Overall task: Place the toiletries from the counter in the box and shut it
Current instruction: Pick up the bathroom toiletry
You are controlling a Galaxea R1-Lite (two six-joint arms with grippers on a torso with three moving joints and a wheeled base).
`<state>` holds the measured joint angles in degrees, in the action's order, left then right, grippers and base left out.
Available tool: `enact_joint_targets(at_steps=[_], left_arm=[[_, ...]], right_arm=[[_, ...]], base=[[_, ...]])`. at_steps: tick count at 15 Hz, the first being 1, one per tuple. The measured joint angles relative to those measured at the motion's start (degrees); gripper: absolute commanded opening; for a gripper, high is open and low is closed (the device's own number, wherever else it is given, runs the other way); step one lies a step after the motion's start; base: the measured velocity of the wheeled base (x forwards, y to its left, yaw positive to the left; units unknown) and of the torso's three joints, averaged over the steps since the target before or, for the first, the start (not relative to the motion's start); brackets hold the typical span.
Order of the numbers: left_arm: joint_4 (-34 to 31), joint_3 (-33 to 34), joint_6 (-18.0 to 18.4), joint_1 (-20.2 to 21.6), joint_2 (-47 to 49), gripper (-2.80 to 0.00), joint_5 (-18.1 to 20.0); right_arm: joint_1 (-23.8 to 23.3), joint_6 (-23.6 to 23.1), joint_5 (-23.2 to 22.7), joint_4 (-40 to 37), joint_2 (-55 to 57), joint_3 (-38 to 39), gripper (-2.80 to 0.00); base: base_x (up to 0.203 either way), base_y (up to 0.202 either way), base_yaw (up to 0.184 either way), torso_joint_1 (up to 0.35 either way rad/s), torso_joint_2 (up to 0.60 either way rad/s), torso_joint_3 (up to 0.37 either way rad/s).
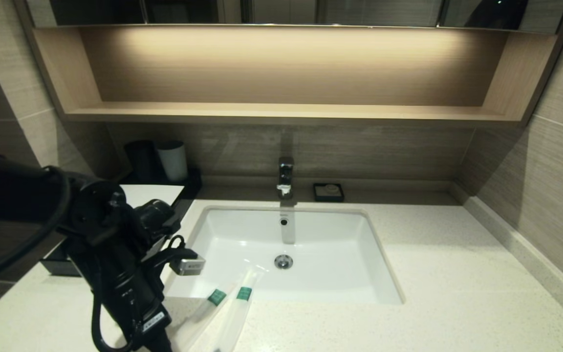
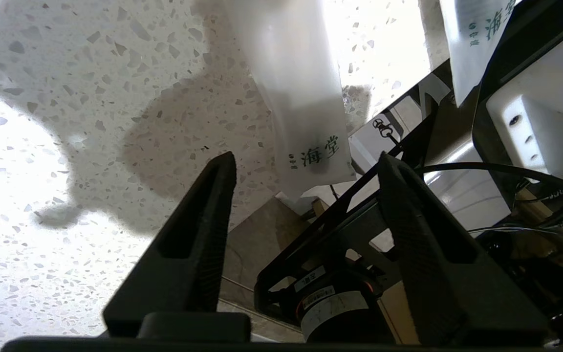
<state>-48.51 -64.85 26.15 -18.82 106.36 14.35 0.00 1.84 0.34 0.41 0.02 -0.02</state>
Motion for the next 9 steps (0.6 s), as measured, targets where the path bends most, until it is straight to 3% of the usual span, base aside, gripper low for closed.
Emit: enact_joint_targets(at_steps=[6, 9], left_arm=[[0.0, -0.2, 0.4, 0.0, 1.0, 0.00, -0.5], [0.4, -0.4, 0.4, -0.1, 1.4, 0.00, -3.3]], right_arm=[[0.0, 0.0, 0.0, 0.0, 0.0, 0.0, -2.80], [0.0, 0.0, 0.0, 0.0, 0.0, 0.0, -2.80]], base=[[0.000, 0.000, 0.000, 0.000, 0.00, 0.000], [0.000, 0.000, 0.000, 0.000, 0.00, 0.000]])
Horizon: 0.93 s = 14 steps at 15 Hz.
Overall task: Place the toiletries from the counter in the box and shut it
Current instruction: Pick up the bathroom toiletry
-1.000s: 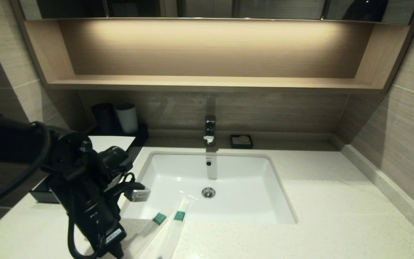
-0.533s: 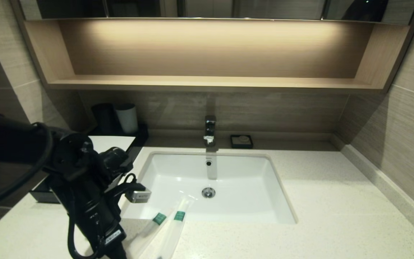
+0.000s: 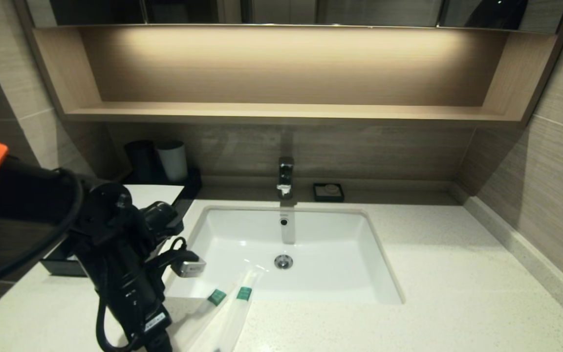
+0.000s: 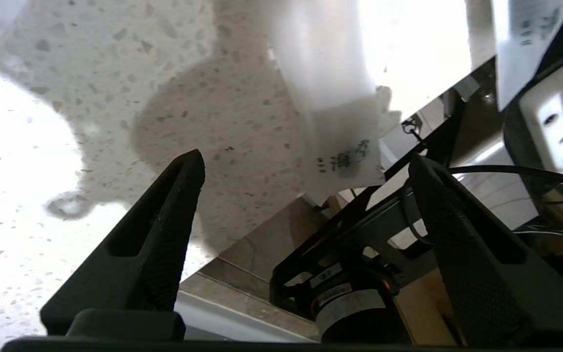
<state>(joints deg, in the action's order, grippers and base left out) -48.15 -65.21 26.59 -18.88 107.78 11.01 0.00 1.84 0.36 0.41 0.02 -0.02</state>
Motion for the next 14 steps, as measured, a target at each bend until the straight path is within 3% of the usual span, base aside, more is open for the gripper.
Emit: enact_joint_targets(at_steps=[5, 14], left_arm=[[0.2, -0.3, -0.1, -0.1, 0.3, 0.00, -2.2], [0.4, -0.9, 0.9, -0.6, 0.8, 0.00, -3.0]], right_arm=[[0.0, 0.0, 0.0, 0.0, 0.0, 0.0, -2.80], [0.0, 0.0, 0.0, 0.0, 0.0, 0.0, -2.80]], base=[[0.000, 0.000, 0.000, 0.000, 0.00, 0.000], [0.000, 0.000, 0.000, 0.000, 0.00, 0.000]])
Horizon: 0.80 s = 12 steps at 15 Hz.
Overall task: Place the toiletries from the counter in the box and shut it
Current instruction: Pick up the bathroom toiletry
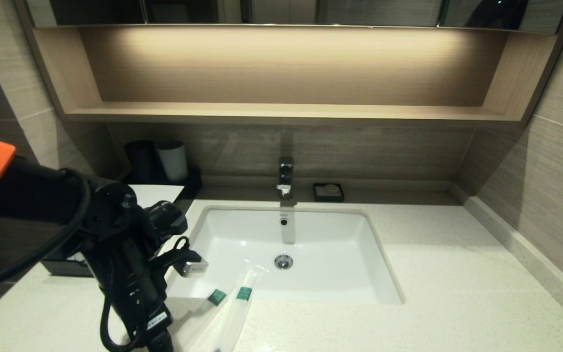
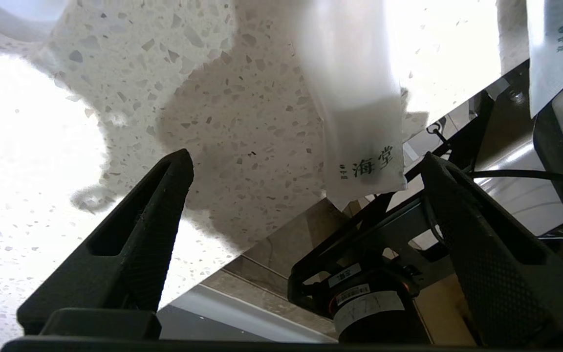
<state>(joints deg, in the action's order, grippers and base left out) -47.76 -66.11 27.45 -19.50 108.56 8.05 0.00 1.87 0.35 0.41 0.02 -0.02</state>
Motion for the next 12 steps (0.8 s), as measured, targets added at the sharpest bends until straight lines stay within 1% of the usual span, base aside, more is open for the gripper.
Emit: enact_joint_targets(at_steps=[4, 8, 12], left_arm=[[0.0, -0.7, 0.1, -0.3, 0.7, 0.00, -0.2], [-0.1, -1.0, 0.1, -0.7, 1.0, 0.00, -1.9], [-0.1, -1.6, 0.1, -1.1, 1.6, 0.00, -2.5]], right_arm=[[0.0, 0.0, 0.0, 0.0, 0.0, 0.0, -2.80], [0.0, 0.0, 0.0, 0.0, 0.0, 0.0, -2.80], [0.0, 0.0, 0.0, 0.0, 0.0, 0.0, -2.80]], base=[[0.000, 0.000, 0.000, 0.000, 0.00, 0.000], [0.000, 0.000, 0.000, 0.000, 0.00, 0.000], [0.000, 0.000, 0.000, 0.000, 0.00, 0.000]])
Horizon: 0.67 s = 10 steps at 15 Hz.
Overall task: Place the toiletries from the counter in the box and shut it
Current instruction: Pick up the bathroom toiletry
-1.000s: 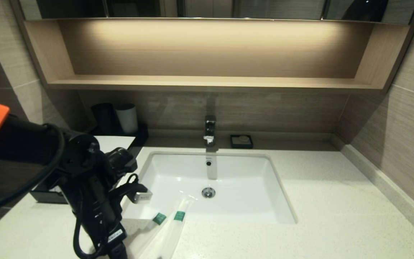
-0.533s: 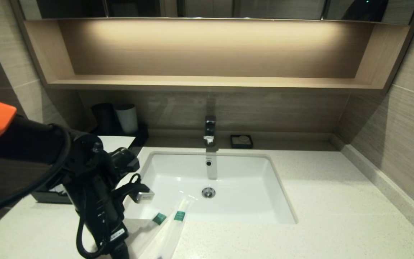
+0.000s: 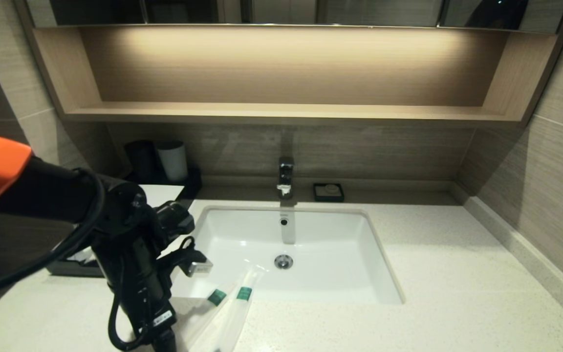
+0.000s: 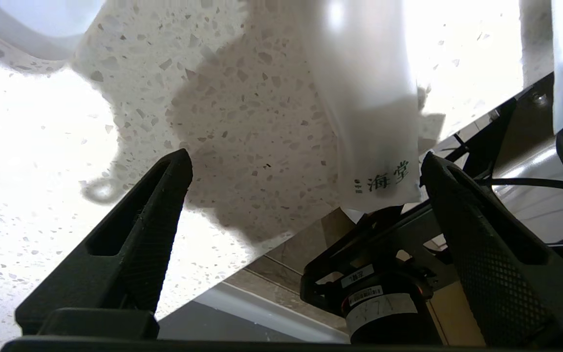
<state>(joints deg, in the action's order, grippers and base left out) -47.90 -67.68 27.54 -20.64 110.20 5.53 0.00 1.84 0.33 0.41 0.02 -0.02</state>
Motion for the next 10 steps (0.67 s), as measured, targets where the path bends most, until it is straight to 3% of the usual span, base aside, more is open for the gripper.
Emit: enact_joint_targets(at_steps=[10], left_arm=[[0.1, -0.8, 0.0, -0.4, 0.9, 0.00, -0.1]], right_arm=[[0.0, 0.0, 0.0, 0.0, 0.0, 0.0, -2.80]], base=[[0.000, 0.000, 0.000, 0.000, 0.00, 0.000]])
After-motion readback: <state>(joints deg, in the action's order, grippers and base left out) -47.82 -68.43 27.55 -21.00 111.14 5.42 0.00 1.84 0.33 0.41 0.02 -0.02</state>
